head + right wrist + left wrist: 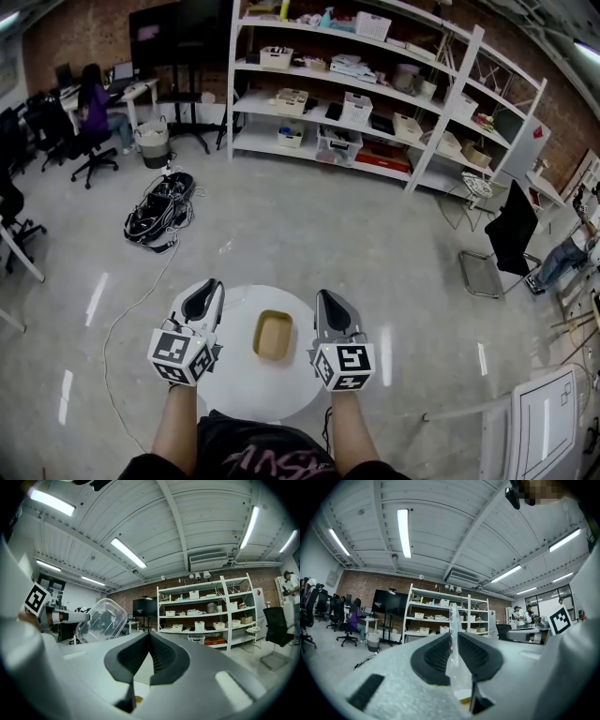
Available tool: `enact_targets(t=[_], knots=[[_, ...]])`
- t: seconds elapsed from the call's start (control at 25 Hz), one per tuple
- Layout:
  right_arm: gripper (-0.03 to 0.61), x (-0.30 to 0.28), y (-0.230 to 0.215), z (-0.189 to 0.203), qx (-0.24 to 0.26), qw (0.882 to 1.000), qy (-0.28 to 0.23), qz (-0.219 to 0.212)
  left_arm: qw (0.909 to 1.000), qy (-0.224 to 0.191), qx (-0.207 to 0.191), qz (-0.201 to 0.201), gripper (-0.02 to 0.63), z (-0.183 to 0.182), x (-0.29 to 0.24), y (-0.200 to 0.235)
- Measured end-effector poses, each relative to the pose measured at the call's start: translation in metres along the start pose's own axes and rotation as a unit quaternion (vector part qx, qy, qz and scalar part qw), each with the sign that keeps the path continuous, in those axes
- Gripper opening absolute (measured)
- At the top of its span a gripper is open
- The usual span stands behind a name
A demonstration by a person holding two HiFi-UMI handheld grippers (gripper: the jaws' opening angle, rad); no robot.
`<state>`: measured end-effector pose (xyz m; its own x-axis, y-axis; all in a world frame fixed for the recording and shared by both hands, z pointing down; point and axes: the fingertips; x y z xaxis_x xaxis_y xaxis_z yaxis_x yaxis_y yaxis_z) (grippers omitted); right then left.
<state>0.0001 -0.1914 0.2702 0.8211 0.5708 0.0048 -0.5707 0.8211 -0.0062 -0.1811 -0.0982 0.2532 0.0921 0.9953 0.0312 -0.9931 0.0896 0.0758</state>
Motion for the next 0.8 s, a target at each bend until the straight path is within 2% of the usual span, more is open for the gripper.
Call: enact_targets(t=[0.8], knots=[[0.009,-0.009,-0.01,0.008,-0.002,1.0,0.002,0.0,0.9999,0.008,0.008,-0.002,0.046,0.01,-0.016,0.005]])
Point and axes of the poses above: the fingertips, and each gripper's own axes: x backward along the fingers, y to its left, z out of its underside, and after that the axes turned 7 degrees about -z, right-handed
